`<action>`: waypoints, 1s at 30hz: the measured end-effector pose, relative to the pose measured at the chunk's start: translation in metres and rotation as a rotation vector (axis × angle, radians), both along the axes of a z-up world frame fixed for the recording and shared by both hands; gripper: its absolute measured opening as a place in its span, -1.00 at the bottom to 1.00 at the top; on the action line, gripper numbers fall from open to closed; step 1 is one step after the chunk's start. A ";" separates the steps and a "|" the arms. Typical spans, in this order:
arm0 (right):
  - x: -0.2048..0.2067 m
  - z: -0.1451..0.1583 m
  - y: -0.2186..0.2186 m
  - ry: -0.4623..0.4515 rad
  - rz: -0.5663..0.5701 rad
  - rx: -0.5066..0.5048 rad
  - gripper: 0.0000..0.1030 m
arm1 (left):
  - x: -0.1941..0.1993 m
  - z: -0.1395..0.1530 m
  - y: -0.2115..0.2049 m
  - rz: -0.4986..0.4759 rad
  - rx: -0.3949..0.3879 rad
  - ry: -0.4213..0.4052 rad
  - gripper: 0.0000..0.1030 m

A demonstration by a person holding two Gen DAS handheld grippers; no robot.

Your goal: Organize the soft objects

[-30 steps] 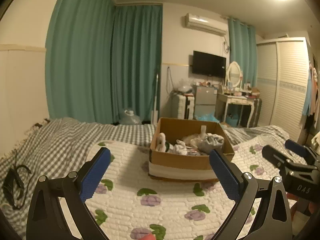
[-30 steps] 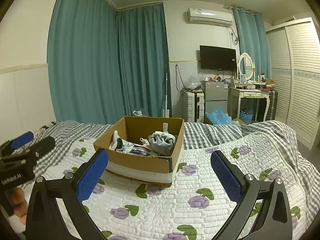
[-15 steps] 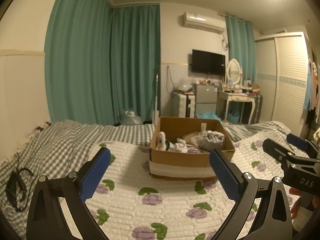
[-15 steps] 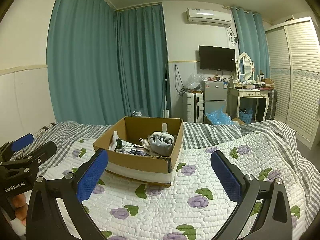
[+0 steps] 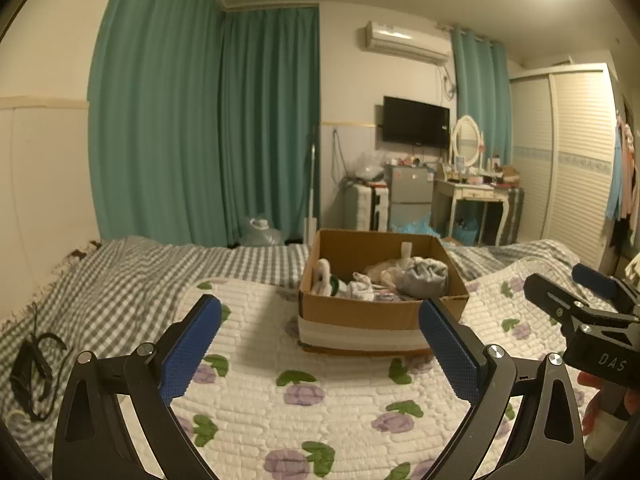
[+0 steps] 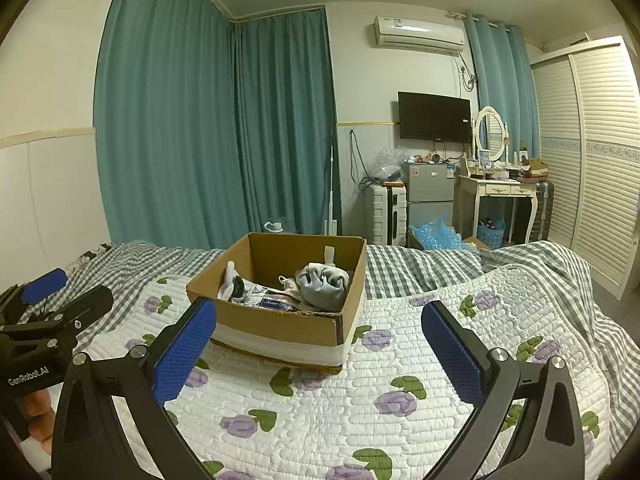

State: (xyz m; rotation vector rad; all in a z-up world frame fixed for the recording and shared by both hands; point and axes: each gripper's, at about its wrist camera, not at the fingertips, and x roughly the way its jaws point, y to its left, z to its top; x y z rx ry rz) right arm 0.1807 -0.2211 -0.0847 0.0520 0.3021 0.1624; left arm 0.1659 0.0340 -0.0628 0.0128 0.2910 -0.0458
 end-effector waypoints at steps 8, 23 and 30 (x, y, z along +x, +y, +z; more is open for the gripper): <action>0.000 0.000 0.000 0.001 0.003 0.003 1.00 | -0.002 -0.001 -0.001 0.002 0.001 -0.001 0.96; -0.002 -0.001 0.001 0.003 0.000 0.004 1.00 | -0.005 0.000 -0.003 0.004 0.003 -0.002 0.96; -0.002 -0.002 0.004 0.004 -0.003 0.008 1.00 | -0.006 0.001 -0.003 0.000 0.006 0.000 0.96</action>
